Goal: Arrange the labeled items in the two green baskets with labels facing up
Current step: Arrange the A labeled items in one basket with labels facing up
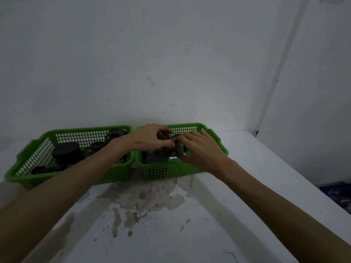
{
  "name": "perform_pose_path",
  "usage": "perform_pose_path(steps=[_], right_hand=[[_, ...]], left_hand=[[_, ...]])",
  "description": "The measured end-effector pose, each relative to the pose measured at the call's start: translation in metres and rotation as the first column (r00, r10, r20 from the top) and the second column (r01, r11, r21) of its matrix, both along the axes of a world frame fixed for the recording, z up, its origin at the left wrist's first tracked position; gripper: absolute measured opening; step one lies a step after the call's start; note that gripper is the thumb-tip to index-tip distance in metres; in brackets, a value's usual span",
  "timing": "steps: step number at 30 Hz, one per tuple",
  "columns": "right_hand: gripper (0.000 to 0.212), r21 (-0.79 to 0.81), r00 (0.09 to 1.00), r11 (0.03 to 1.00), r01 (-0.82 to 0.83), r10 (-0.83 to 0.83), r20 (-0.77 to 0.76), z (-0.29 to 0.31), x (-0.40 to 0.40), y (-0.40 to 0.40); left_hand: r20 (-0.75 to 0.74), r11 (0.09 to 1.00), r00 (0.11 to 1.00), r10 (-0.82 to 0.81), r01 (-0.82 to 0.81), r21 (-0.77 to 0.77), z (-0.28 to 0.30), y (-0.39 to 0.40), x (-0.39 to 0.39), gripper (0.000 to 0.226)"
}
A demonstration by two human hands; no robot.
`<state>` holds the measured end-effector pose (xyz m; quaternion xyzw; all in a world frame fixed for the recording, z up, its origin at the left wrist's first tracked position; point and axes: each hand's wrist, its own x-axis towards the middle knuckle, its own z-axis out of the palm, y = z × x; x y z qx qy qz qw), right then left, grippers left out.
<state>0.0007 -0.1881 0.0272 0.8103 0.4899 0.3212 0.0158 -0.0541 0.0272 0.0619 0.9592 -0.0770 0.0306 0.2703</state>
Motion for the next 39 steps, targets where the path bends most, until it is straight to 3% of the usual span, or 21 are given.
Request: perform_pose_path(steps=[2,4,7,10,14,24,27,30,33,39], right_hand=[[0.04,0.065,0.993,0.998,0.017,-0.009,-0.121,0.009,0.0,-0.002],[0.039,0.152,0.943,0.986,0.069,-0.015,-0.331,0.017,0.003,-0.004],[0.04,0.239,0.782,0.954,0.184,0.005,-0.623,0.025,0.006,-0.007],[0.042,0.272,0.615,0.927,0.259,0.059,-0.786,0.028,0.01,-0.009],[0.041,0.283,0.436,0.925,0.254,0.152,-0.887,0.026,0.008,-0.012],[0.035,0.286,0.332,0.924,0.253,0.195,-0.923,0.016,0.018,-0.013],[0.057,0.267,0.415,0.928,0.259,0.143,-0.899,0.017,0.02,-0.01],[0.082,0.28,0.673,0.939,0.201,0.075,-0.736,0.019,0.014,-0.009],[0.097,0.112,0.907,0.988,0.101,-0.046,-0.418,0.016,0.01,-0.006],[0.089,0.065,0.976,0.997,0.051,-0.036,-0.216,0.005,0.019,0.004]], left_hand=[[0.087,0.999,0.996,0.011,-0.014,0.032,-0.004,0.004,-0.009,0.081],[0.197,0.985,0.98,-0.017,-0.018,0.171,-0.008,0.006,-0.018,0.096],[0.313,0.92,0.949,-0.048,-0.08,0.383,-0.017,0.009,-0.026,0.106],[0.388,0.901,0.919,-0.061,-0.117,0.418,-0.026,0.012,-0.024,0.112],[0.446,0.885,0.886,-0.129,-0.1,0.454,-0.033,0.01,-0.02,0.115],[0.493,0.865,0.838,-0.234,-0.052,0.5,-0.039,0.005,-0.005,0.083],[0.519,0.868,0.827,-0.218,-0.079,0.49,-0.039,0.005,-0.004,0.083],[0.517,0.873,0.836,-0.185,-0.102,0.477,-0.041,0.006,-0.001,0.086],[0.492,0.894,0.857,-0.15,-0.094,0.438,-0.043,0.007,0.004,0.089],[0.483,0.91,0.865,-0.137,-0.082,0.406,-0.05,0.008,0.011,0.092]])
